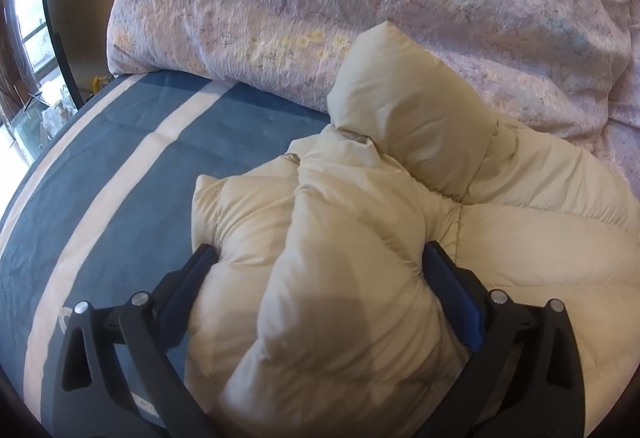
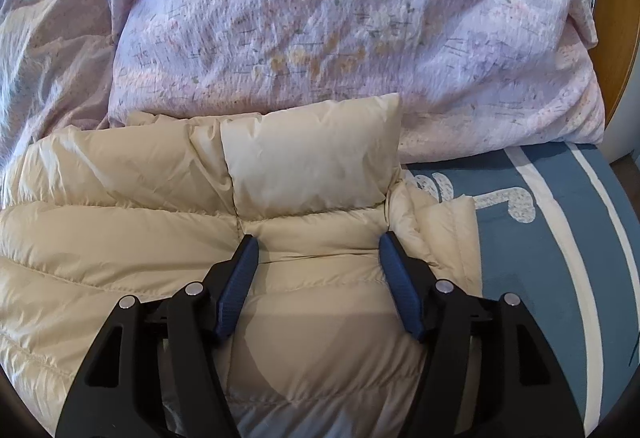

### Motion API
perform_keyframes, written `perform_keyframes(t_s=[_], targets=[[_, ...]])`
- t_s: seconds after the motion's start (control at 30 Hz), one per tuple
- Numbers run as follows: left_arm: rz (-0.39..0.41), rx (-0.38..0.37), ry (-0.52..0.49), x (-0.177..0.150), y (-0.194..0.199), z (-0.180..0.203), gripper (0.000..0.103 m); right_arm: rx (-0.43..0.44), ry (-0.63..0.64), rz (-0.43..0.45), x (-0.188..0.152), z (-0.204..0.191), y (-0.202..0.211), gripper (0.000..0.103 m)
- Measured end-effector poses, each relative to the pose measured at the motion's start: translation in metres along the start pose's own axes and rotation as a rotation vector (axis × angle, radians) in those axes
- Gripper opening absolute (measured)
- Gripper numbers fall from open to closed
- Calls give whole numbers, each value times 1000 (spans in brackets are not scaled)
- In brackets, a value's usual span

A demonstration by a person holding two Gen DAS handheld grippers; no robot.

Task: Fold large clothes
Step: 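Open both tools and press the folded jacket flat near the collar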

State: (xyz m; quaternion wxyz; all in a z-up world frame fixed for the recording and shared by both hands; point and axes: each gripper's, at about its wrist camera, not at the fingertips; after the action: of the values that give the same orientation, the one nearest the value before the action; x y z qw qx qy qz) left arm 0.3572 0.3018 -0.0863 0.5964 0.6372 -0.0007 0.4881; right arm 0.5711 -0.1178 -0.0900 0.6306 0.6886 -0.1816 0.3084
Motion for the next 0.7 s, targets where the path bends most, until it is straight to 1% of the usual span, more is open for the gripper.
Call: perform_keyframes(t_s=[0.7], targets=[[-5,15,-18,-1,-2,3,101,7,-11,-6,-1,1,-1,66]])
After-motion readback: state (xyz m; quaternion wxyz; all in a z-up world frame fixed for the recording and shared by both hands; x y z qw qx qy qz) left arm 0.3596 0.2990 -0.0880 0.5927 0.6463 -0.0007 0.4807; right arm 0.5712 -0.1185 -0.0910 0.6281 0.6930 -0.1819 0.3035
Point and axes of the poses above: each gripper's, at about its wrist camera, not at the fingertips, and y roughly against the way its jaws point, z to its right, x to its top, and after that the axes turned 7 degrees about -x, right-handed
